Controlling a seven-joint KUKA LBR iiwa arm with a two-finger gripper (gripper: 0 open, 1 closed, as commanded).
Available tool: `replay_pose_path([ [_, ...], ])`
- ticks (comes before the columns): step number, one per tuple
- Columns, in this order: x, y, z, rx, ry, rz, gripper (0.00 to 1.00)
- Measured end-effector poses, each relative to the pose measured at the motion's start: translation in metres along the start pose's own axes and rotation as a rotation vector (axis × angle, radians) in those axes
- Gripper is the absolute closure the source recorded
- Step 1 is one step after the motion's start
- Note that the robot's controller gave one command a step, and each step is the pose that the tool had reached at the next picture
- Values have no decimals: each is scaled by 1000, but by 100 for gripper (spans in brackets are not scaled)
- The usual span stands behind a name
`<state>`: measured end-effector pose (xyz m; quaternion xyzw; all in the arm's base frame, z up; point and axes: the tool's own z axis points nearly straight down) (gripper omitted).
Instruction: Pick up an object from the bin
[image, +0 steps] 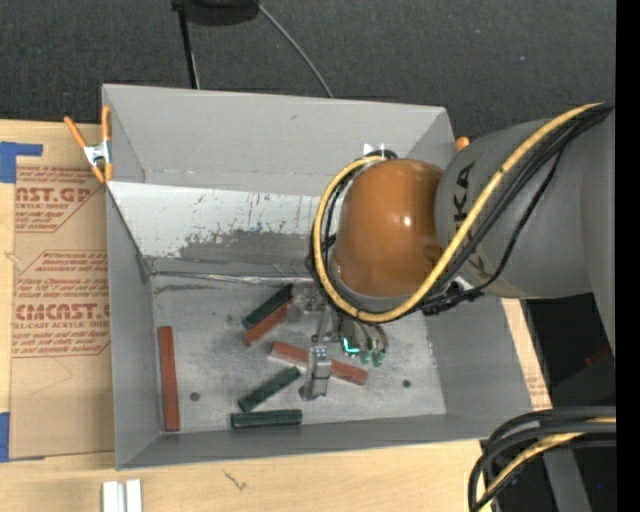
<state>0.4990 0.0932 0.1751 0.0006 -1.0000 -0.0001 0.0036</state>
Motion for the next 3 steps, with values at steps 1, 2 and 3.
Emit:
replay_pose_path([
  [1,-2,0,-4,-1,-7,1,0],
  [2,-42,-2,101,0,-3,-87,100],
  [3,-42,-2,101,0,-3,-86,100],
])
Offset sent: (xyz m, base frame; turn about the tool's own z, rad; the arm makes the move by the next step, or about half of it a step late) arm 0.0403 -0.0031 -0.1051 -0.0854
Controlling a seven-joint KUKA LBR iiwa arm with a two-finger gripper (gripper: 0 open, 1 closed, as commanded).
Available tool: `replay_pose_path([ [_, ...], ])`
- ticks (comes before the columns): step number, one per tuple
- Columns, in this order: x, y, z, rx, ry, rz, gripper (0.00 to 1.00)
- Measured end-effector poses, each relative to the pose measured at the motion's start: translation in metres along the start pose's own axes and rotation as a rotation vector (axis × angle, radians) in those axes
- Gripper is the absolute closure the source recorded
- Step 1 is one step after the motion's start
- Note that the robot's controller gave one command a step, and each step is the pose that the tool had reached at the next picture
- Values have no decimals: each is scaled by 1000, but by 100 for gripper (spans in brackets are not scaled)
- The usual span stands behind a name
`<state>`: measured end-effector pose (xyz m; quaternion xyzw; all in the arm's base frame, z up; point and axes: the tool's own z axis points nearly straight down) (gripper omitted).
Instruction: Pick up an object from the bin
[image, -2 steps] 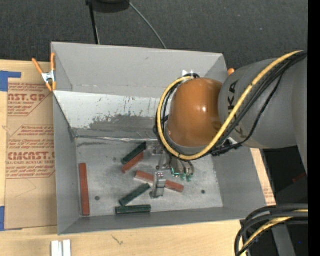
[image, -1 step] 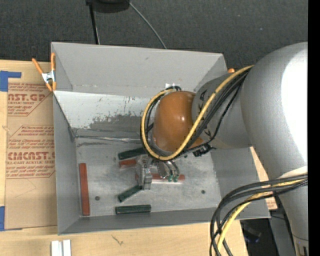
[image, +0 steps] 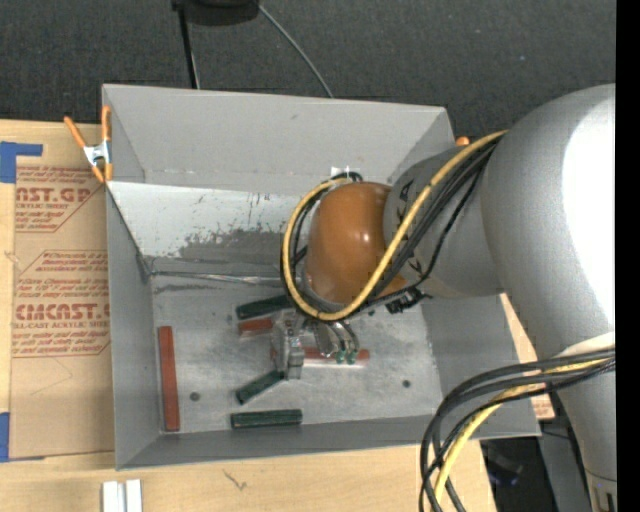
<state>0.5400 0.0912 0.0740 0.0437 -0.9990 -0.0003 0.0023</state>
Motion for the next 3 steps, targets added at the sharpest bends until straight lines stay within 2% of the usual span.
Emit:
replay_pose_path([
  [1,-27,-68,4,1,1,27,0],
  [2,-28,-67,4,-1,-7,27,100],
  [3,-28,-67,4,-1,-7,27,100],
])
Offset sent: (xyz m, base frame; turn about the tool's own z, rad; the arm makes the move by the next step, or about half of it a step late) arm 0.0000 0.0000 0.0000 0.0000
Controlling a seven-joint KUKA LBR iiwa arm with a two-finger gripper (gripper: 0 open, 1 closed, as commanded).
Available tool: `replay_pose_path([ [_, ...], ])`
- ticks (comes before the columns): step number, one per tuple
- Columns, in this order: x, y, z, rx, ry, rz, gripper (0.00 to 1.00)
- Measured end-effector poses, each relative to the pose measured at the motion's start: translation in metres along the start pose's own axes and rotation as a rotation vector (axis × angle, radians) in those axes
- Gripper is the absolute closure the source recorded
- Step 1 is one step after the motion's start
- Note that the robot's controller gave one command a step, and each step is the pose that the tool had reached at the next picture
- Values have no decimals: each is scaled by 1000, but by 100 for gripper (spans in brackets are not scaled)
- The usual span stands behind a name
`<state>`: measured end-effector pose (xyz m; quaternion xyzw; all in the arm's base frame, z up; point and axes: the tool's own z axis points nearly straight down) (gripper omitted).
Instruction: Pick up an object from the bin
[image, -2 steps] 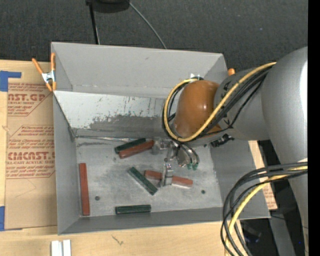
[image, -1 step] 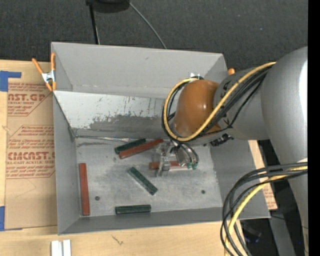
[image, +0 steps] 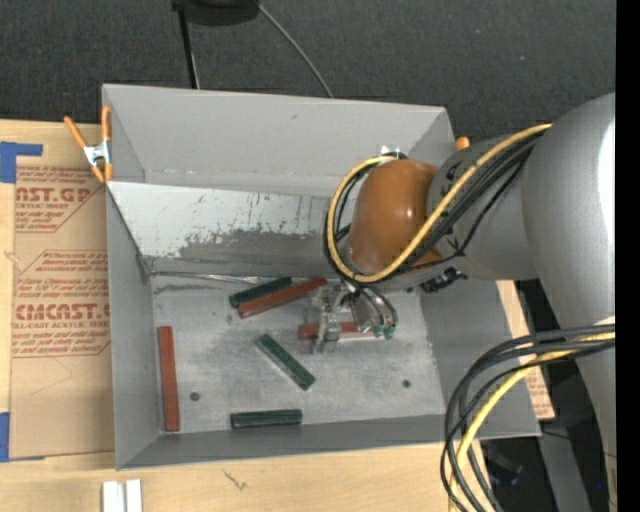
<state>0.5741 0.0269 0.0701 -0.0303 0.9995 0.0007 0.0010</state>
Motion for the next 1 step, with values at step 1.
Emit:
replay_pose_path([
  [1,10,9,-211,1,3,-58,100],
])
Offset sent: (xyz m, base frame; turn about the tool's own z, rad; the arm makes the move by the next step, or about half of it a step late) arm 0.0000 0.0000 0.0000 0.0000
